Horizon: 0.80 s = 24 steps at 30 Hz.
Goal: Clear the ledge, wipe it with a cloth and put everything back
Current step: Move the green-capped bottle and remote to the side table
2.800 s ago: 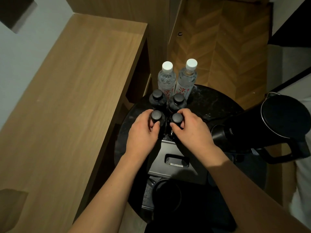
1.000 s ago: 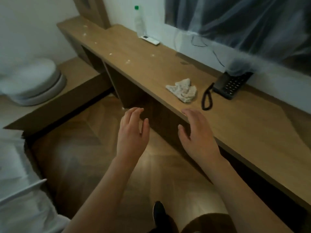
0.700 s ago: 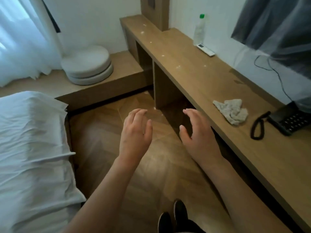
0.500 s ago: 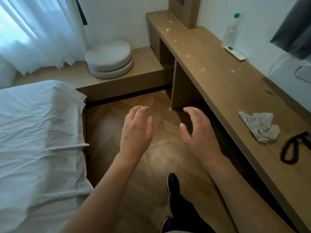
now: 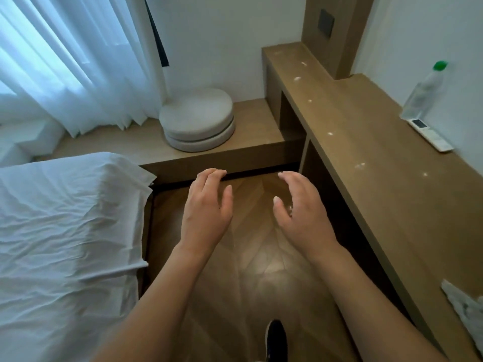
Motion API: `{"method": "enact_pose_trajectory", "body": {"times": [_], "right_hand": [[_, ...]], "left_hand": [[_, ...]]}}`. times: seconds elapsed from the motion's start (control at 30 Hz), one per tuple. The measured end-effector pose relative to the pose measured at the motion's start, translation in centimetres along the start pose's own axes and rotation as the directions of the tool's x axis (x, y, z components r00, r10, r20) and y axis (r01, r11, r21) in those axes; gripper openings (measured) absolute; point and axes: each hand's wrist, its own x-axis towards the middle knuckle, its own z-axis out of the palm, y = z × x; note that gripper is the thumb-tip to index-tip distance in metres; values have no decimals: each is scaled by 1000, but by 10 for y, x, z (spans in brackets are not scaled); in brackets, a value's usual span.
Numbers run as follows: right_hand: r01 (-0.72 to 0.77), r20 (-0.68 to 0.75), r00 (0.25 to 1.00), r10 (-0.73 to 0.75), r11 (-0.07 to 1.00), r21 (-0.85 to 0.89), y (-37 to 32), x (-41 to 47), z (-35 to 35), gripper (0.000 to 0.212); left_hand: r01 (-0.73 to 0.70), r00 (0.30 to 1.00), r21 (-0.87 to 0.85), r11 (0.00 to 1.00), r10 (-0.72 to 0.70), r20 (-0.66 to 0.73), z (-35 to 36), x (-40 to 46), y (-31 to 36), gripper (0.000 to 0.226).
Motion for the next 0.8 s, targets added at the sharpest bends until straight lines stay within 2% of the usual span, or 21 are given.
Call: {"method": "enact_pose_trajectory", "body": {"times": [0.33, 0.67, 0.8], "right_hand": [[45, 63, 997, -44, 999, -16, 0, 140, 53, 46], [98, 88, 992, -91, 992, -80, -27, 340, 140, 45], [106, 74, 992, -100, 991, -78, -38, 415, 170, 45]], "left_hand": [[98, 995, 6, 995, -97, -26, 29, 116, -63, 30], [53, 995, -6, 999, -53, -89, 58, 300, -183, 29], [29, 997, -19, 999, -30, -67, 65, 377, -222, 29]]}}
